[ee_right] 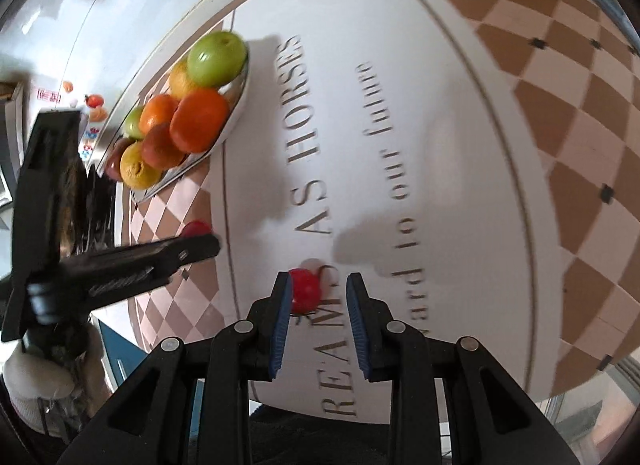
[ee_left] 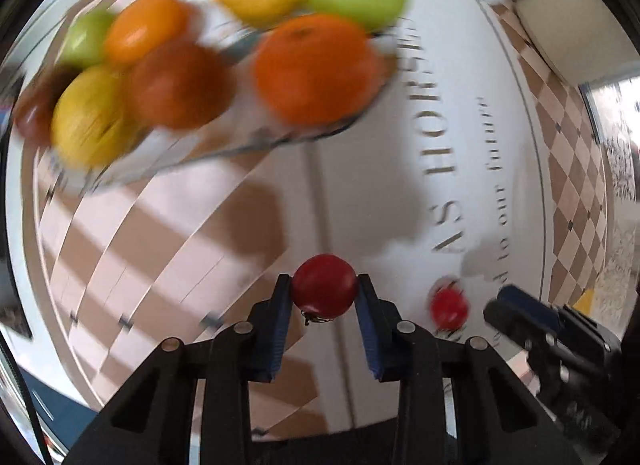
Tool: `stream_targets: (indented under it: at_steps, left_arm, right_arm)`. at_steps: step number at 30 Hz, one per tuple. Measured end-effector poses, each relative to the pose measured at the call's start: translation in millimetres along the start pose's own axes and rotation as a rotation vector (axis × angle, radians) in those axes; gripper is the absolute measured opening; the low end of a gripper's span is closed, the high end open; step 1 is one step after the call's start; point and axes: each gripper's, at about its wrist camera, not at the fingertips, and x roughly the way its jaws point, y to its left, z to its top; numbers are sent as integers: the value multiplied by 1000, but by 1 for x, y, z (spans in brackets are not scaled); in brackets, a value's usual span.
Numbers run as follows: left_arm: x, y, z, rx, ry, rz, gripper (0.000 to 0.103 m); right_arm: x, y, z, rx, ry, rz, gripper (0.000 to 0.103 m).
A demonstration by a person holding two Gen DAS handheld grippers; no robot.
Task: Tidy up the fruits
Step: 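Grasp a small red fruit with the left tool while the right tool grasps the other, then carry both small red fruits over the floral plate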
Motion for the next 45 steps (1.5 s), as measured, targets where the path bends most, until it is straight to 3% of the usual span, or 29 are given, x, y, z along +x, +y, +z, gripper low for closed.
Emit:
stream_targets:
  at_steps: [7,14,17,26,29,32,40,45]
  left_arm:
    - [-14,56,-21,-142,-26,-30,29]
    - [-34,95,-31,-231,-75,-63,29]
    - [-39,108,-44,-272,-96,-92,29]
    - [-63,154,-14,-453,-163,-208,29]
    - [-60,176,-2,-557,-178,-301,29]
    - [-56,193,9,-622,-192,-345,29]
    - [-34,214,29,-745,-169,-480,29]
    - [-27,217,32,-763,-155,-510,30]
  right_arm:
    - [29,23,-1,-85,37,-11,31]
    - [42,45,-3,-178,42,-88,31]
    - [43,50,-4,-166,40,-64,31]
    - [29,117,24,-230,-39,32,31]
    - [34,144,37,-275,-66,39,31]
    - [43,166,51,-305,-73,43,31]
    - [79,186,76,-264,-76,91,31]
    - [91,196,79,-272,-88,95,31]
